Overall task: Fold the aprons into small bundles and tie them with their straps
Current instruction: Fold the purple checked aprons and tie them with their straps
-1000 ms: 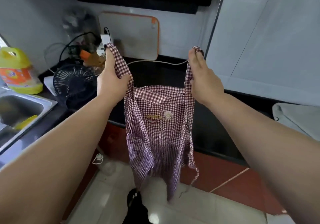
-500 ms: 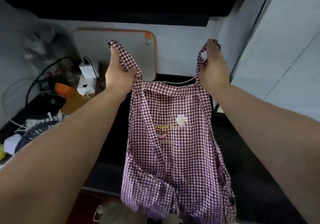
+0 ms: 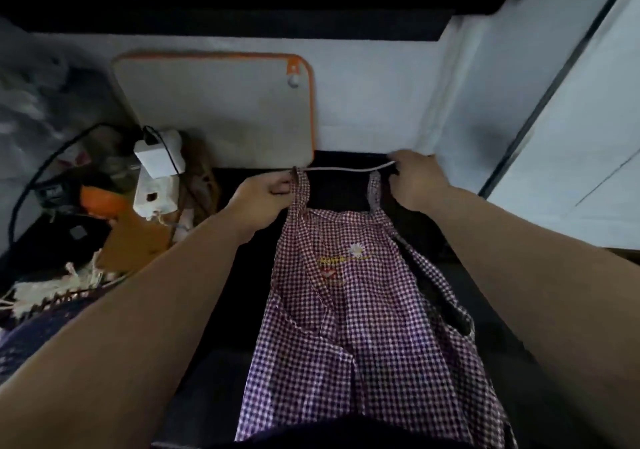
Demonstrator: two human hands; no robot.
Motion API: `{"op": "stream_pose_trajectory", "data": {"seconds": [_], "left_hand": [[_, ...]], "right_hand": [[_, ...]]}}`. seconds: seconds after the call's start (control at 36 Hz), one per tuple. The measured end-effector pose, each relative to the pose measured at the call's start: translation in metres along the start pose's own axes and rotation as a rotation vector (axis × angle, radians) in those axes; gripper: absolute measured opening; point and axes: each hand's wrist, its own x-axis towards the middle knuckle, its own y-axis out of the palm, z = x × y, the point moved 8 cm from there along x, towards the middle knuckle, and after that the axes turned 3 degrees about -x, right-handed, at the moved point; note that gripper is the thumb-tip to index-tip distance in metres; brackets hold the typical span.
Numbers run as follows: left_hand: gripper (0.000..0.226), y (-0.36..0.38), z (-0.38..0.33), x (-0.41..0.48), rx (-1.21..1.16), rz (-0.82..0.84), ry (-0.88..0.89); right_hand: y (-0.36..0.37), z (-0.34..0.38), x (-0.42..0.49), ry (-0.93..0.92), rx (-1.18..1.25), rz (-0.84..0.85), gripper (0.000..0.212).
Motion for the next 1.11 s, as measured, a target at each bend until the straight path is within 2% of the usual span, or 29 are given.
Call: {"op": "stream_pose_trajectory", "data": {"seconds": [0.08, 0.14, 0.25, 0.31, 0.42, 0.5, 0.61, 0.72, 0.86, 0.92, 1.0, 1.11], "left_hand": [[0.046, 0.009, 0.039, -0.017, 0.088, 0.04, -0.097], [0.044, 0.018, 0.071, -0.037, 0.21, 0.102, -0.165], [0.032, 0.058, 0.126, -0.086, 0.429, 0.407, -0.31], [0.036, 0.08, 0.156, -0.111, 0.601, 0.563, -0.341], [0.056, 0.092, 0.173, -0.132, 0.773, 0.545, -0.276], [0.07, 0.091, 0.178, -0.138, 0.857, 0.535, -0.283], [0.093, 0.097, 0.186, -0.139, 0.94, 0.549, -0.288], [0.092, 0.1, 0.186, -0.129, 0.95, 0.511, -0.266], [0.084, 0.097, 0.186, -0.098, 0.934, 0.439, -0.262], [0.078, 0.095, 0.185, -0.077, 0.912, 0.372, -0.272], [0.076, 0.097, 0.181, -0.052, 0.908, 0.298, -0.29], [0.076, 0.097, 0.179, -0.033, 0.907, 0.221, -0.268]], "right_hand": [[0.028, -0.013, -0.013, 0.041, -0.058, 0.106, 0.034], [0.054, -0.028, -0.031, 0.086, -0.078, 0.226, 0.031], [0.104, -0.046, -0.077, 0.126, -0.092, 0.448, 0.032], [0.132, -0.056, -0.105, 0.184, -0.081, 0.595, 0.033], [0.17, -0.069, -0.149, 0.21, -0.159, 0.848, 0.05], [0.181, -0.07, -0.164, 0.171, -0.146, 0.917, 0.069], [0.199, -0.078, -0.171, 0.24, -0.148, 0.96, 0.099], [0.205, -0.086, -0.161, 0.19, -0.258, 0.928, 0.098], [0.206, -0.094, -0.12, 0.17, -0.226, 0.841, 0.096], [0.204, -0.094, -0.091, 0.149, -0.217, 0.751, 0.094], [0.188, -0.091, -0.049, 0.123, -0.243, 0.516, 0.087], [0.174, -0.082, -0.021, 0.11, -0.407, 0.349, 0.08]]}}
